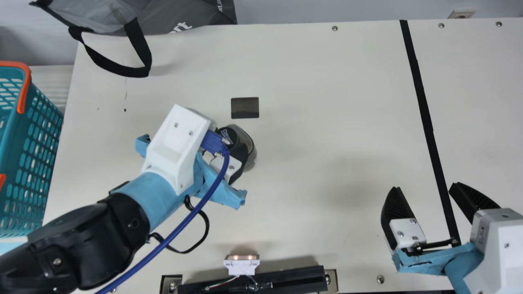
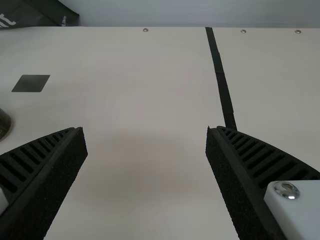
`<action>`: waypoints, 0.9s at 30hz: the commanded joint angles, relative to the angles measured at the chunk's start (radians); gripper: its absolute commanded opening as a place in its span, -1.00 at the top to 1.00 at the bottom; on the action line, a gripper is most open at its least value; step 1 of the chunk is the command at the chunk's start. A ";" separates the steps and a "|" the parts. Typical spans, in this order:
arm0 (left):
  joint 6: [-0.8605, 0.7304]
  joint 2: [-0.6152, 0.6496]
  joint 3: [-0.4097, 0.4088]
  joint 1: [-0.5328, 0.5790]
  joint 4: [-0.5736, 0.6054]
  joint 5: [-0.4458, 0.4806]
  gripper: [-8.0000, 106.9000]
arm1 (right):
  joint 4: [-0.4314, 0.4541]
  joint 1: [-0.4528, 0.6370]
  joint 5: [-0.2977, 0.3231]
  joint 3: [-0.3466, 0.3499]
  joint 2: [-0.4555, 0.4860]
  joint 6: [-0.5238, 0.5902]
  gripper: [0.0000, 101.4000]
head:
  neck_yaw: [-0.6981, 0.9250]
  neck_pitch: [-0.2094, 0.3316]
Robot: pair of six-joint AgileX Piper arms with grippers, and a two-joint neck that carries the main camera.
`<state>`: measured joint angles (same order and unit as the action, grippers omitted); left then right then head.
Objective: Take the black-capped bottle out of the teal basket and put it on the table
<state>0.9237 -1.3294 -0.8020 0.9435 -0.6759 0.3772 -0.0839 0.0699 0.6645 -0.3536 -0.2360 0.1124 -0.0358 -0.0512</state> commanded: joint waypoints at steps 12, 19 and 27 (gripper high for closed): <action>0.006 0.018 -0.001 -0.006 -0.009 0.003 -1.00 | 0.000 0.000 0.000 0.000 0.000 0.000 -0.79 | 0.008 0.004; -0.002 0.039 -0.006 -0.011 -0.008 0.015 -1.00 | 0.000 0.000 0.000 0.000 0.000 0.000 -0.79 | 0.008 0.004; -0.009 0.072 -0.013 -0.011 -0.011 0.034 -1.00 | 0.000 0.000 0.000 0.000 0.000 0.000 -0.79 | 0.008 0.004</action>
<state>0.9168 -1.2602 -0.8136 0.9323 -0.6861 0.4093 -0.0839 0.0699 0.6645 -0.3536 -0.2360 0.1124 -0.0358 -0.0512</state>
